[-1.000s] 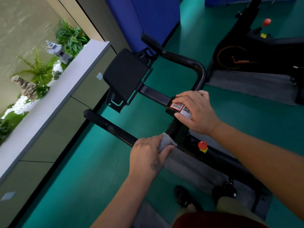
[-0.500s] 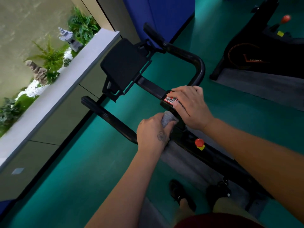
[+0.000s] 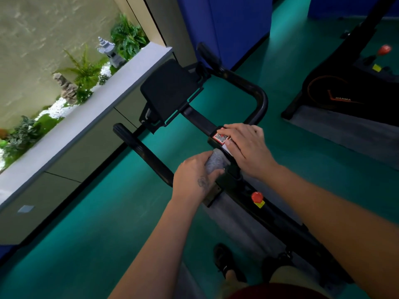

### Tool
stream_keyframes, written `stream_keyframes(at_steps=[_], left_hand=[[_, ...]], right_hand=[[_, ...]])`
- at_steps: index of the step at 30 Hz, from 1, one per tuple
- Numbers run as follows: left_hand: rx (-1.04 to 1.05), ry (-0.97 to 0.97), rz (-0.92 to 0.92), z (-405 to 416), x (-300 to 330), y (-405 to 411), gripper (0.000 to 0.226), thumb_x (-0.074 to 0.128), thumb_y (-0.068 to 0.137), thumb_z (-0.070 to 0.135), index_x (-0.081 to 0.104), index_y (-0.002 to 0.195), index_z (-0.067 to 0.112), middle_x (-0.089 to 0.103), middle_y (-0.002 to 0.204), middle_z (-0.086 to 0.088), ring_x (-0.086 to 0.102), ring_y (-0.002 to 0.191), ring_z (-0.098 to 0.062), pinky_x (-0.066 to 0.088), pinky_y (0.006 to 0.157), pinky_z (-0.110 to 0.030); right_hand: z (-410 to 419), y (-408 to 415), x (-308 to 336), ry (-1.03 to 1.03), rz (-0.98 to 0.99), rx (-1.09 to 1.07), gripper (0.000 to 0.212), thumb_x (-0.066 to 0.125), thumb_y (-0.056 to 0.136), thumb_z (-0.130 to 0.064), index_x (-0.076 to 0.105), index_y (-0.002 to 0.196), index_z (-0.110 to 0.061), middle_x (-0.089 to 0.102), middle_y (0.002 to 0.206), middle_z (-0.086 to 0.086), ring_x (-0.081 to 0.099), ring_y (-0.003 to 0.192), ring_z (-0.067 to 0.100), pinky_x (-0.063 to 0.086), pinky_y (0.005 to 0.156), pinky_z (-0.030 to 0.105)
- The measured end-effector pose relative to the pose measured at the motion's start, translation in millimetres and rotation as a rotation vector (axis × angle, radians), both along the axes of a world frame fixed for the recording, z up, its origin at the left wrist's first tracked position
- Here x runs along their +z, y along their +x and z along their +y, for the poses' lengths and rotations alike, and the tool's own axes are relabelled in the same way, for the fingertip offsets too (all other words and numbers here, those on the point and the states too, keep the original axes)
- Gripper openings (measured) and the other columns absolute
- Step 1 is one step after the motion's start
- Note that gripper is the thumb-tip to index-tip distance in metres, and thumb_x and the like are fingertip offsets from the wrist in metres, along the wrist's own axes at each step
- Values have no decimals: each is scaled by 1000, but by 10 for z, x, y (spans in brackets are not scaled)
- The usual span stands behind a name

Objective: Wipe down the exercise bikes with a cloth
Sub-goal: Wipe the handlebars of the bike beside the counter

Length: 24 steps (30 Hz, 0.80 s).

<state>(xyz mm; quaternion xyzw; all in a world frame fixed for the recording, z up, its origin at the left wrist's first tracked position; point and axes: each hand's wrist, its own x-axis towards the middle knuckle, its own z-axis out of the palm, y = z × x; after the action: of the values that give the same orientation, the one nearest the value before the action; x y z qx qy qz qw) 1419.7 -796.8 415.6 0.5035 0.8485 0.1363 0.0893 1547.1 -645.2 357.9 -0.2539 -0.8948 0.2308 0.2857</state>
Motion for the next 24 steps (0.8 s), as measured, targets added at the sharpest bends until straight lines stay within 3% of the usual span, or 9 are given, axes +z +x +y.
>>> stream_keyframes(at_steps=[5, 8, 11, 15, 18, 21, 24], left_hand=[[6, 63, 13, -190, 66, -13, 47, 82, 89, 48, 71, 132, 32, 78, 109, 6, 69, 97, -20, 52, 84, -33], [89, 141, -45, -329, 93, 17, 38, 83, 90, 42, 75, 126, 35, 79, 103, 10, 72, 94, -18, 55, 83, -33], [272, 330, -266, -503, 139, 48, 30, 88, 87, 34, 79, 115, 37, 79, 92, 17, 74, 82, -7, 61, 78, -34], [393, 548, -439, -767, 298, 115, 31, 89, 83, 33, 79, 111, 35, 76, 101, 32, 70, 95, 10, 52, 82, -10], [443, 634, -490, -1014, 392, 153, 39, 88, 79, 37, 79, 117, 33, 78, 110, 26, 72, 105, 4, 59, 91, -22], [480, 673, -492, -1289, 399, 194, 46, 92, 80, 27, 78, 124, 26, 79, 116, 18, 74, 111, -4, 60, 99, -30], [522, 695, -497, -1576, 398, 266, 56, 93, 75, 33, 75, 128, 28, 77, 123, 17, 72, 117, -4, 59, 102, -33]], right_hand=[[62, 13, 57, 17, -58, 48, 42, 38, 109, -44, 57, 143, -29, 54, 142, -7, 47, 135, 16, 27, 112, 45], [10, 4, 144, 66, -13, 36, 39, 51, 104, -42, 62, 136, -23, 52, 147, -2, 43, 140, 23, 30, 111, 48], [-178, -30, 289, 43, 107, 63, 31, 63, 99, -36, 67, 126, -22, 53, 146, -3, 43, 140, 23, 31, 109, 43], [-653, -78, 409, -302, 265, 139, 22, 66, 98, -29, 67, 119, -21, 54, 132, -3, 52, 127, 16, 40, 108, 31], [-1057, -122, 420, -696, 287, 187, 19, 64, 96, -39, 65, 109, -26, 58, 115, -6, 65, 104, 12, 53, 90, 28], [-1366, -143, 460, -1095, 263, 292, 28, 62, 100, -48, 64, 107, -21, 73, 101, -3, 72, 92, 12, 54, 83, 28], [-1588, -155, 553, -1142, 157, 425, 44, 48, 105, -55, 63, 112, -14, 73, 104, 9, 69, 93, 8, 53, 82, 20]])
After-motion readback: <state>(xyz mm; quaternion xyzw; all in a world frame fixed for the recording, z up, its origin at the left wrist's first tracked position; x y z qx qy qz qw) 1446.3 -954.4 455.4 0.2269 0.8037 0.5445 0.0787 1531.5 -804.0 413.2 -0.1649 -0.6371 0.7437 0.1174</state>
